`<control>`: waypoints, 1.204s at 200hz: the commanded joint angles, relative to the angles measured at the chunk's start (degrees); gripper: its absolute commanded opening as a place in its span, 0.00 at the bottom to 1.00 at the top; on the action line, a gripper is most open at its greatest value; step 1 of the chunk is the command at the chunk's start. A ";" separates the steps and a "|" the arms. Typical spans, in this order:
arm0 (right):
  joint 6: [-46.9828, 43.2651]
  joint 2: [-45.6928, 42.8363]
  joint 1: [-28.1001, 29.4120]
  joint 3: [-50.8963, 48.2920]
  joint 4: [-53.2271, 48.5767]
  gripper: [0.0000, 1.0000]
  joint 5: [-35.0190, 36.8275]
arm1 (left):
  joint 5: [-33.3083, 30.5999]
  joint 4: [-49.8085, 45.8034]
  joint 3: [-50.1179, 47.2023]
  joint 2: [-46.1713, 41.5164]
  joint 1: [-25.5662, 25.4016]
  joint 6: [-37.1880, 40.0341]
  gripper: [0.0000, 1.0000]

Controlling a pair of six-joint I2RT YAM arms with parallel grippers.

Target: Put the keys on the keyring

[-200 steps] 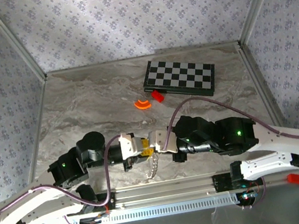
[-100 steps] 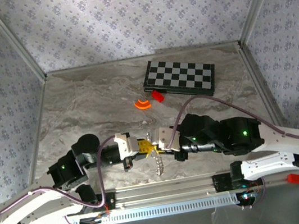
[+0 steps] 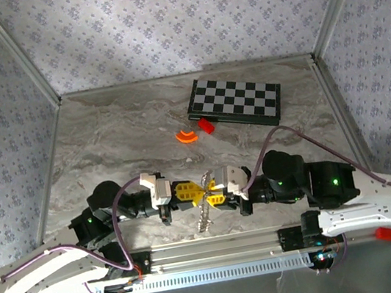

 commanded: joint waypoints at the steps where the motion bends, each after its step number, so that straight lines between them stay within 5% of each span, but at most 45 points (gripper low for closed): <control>1: 1.17 -1.14 -0.32 -0.67 4.03 0.22 -2.75 | 1.67 7.81 -0.37 -0.47 -0.27 -2.38 0.00; 46: 1.06 -1.20 -0.38 -0.98 4.27 0.17 -2.83 | 2.62 9.24 -0.88 -0.59 -0.26 -3.24 0.00; 85: 1.18 -1.72 -0.42 -0.43 4.19 0.35 -3.71 | 2.45 9.61 -1.51 -0.72 -0.23 -3.15 0.00; 117: 1.02 -2.84 -0.43 0.11 3.38 0.39 -3.18 | 2.35 7.91 -0.82 -0.86 -0.27 -2.55 0.00; 241: 0.50 -1.98 -0.97 -0.18 4.19 0.14 -3.10 | 3.49 6.80 -0.15 -0.56 -0.27 -2.59 0.00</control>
